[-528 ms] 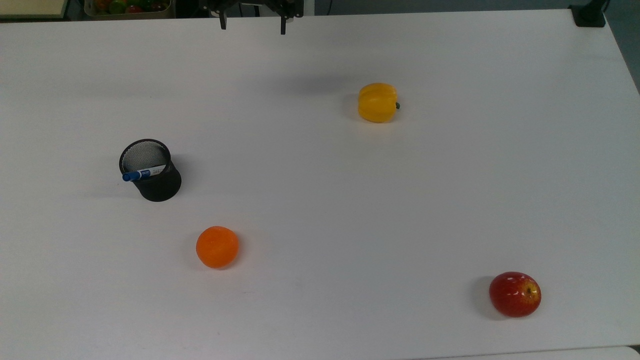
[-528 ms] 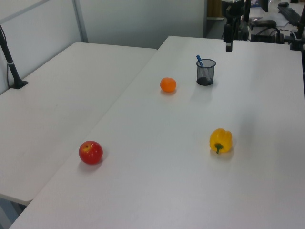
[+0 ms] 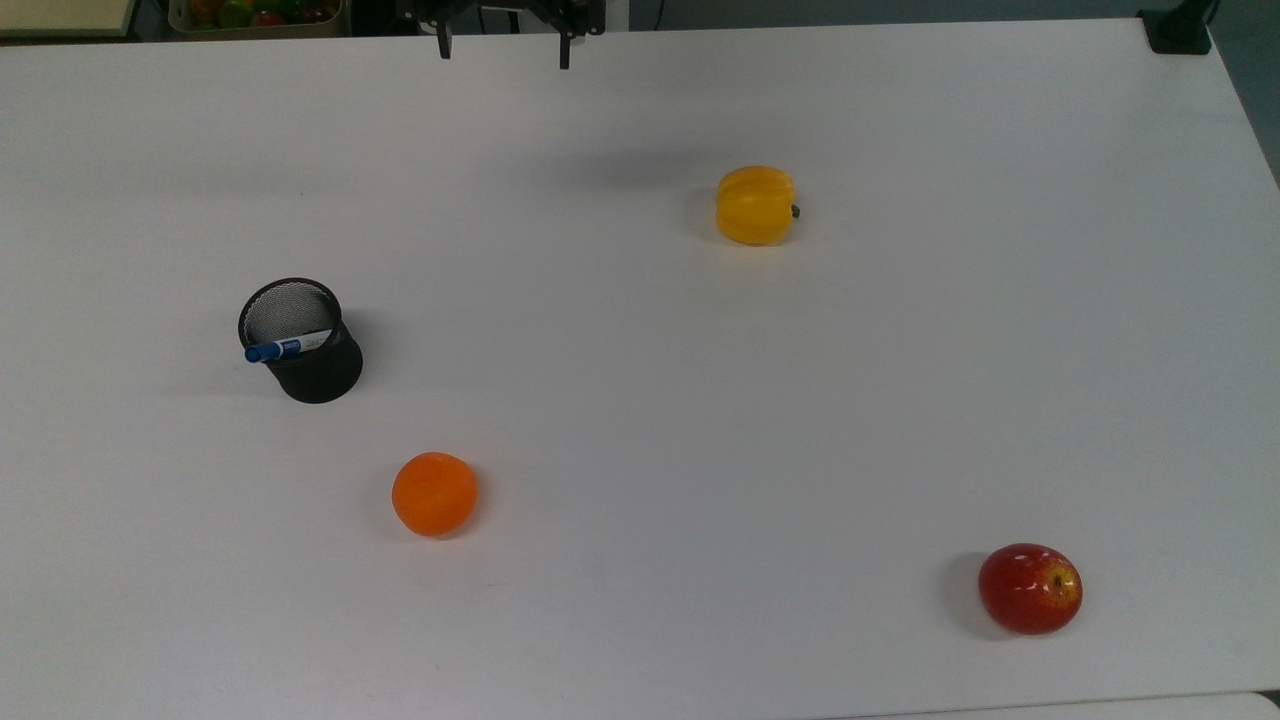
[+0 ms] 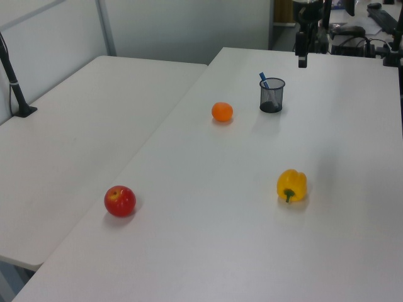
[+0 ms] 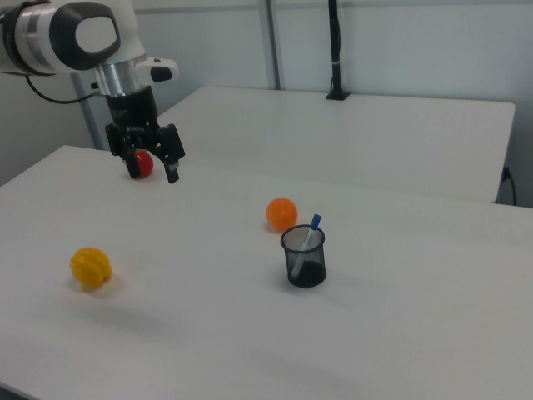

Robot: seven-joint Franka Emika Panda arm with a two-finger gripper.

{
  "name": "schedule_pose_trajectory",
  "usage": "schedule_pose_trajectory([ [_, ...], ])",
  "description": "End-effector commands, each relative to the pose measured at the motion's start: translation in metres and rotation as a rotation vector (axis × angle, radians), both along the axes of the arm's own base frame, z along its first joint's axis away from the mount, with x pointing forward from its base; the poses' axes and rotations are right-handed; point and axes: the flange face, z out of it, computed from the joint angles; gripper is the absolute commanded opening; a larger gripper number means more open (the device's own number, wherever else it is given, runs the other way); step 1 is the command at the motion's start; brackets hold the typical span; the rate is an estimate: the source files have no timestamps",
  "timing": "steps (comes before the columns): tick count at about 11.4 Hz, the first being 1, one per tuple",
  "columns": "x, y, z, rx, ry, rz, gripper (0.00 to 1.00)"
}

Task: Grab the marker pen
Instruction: 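Move the open gripper over the black mesh pen cup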

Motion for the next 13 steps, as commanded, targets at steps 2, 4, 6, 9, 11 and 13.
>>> schedule_pose_trajectory([
  [2,-0.006,-0.018,0.006,0.005,0.007,-0.004,1.00],
  [4,-0.003,-0.043,0.009,0.004,0.003,-0.030,1.00],
  [6,-0.001,-0.073,0.005,0.005,0.008,-0.028,1.00],
  [9,0.011,-0.111,-0.002,-0.004,-0.050,-0.062,1.00],
  [11,0.029,-0.131,-0.016,-0.013,-0.117,-0.097,1.00],
  [13,0.048,-0.140,-0.028,-0.020,-0.199,-0.128,1.00],
])
